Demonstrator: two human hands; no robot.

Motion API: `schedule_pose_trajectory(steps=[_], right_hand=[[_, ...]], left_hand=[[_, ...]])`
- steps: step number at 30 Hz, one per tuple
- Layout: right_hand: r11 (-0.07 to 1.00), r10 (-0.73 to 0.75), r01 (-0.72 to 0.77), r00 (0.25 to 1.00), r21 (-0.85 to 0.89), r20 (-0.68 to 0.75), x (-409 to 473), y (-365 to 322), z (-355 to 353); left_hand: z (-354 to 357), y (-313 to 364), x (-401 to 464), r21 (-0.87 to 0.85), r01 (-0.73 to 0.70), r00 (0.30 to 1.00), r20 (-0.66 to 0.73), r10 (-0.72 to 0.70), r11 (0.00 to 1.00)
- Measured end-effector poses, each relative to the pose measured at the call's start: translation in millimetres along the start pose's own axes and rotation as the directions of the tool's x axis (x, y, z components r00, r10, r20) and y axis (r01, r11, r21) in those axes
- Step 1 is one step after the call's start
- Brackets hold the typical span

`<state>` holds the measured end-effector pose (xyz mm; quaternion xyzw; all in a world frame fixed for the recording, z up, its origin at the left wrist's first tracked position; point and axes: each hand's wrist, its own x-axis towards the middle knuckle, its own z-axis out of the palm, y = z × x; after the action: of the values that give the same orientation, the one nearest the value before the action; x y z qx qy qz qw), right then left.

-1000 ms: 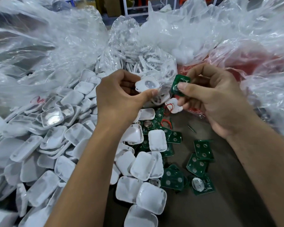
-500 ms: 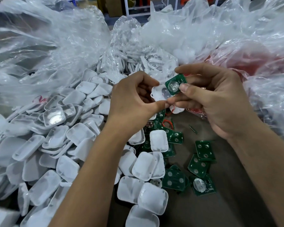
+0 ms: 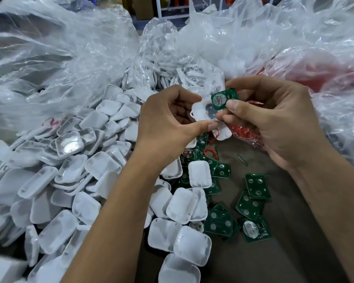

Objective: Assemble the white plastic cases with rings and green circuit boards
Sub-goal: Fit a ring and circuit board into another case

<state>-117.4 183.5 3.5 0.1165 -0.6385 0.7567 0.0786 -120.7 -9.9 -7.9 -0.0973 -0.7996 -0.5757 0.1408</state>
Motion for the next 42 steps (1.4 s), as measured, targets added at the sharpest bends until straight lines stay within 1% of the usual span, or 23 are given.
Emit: schedule_pose_trajectory(steps=[4,9,11,15,19,24,32,42], right_hand=[[0.996,-0.055,0.054,0.998,-0.067,-0.009,1,0,-1],[0.997,-0.065,0.064,0.997,-0.032,-0.03,1,-2,-6],[0.995,-0.077,0.075,0.997,-0.07,-0.025,1,-2,-8],[0.983,-0.066,0.069,0.998,-0.168,0.023,3,0,-11],[0.991,-0.047,0.055,0.996,-0.119,0.072,3,1,-11],[0.993,-0.063,0.065,0.998,-0.101,0.026,2,3,-7],[0.967,-0.129,0.124,0.992,-0.225,-0.008,1,4,-2],[0.928,-0.166,0.152,0.986,-0.339,-0.01,2,7,-3]], left_hand=[[0,-1,0,-0.041,0.018,1.0,-0.002,-0.018,0.999],[1,0,0,-0.069,0.04,0.999,0.002,-0.04,0.997],[1,0,1,-0.073,0.043,0.999,0.002,-0.043,0.996],[1,0,0,-0.037,0.015,1.0,0.011,-0.015,0.999],[1,2,-2,0.048,-0.082,0.997,-0.007,0.082,0.996],[4,5,-3,0.077,-0.141,0.986,-0.076,0.147,0.987],[10,6,-5,0.142,-0.134,0.984,-0.1,0.149,0.981],[13,7,-6,0.185,-0.137,0.978,-0.132,0.163,0.973]])
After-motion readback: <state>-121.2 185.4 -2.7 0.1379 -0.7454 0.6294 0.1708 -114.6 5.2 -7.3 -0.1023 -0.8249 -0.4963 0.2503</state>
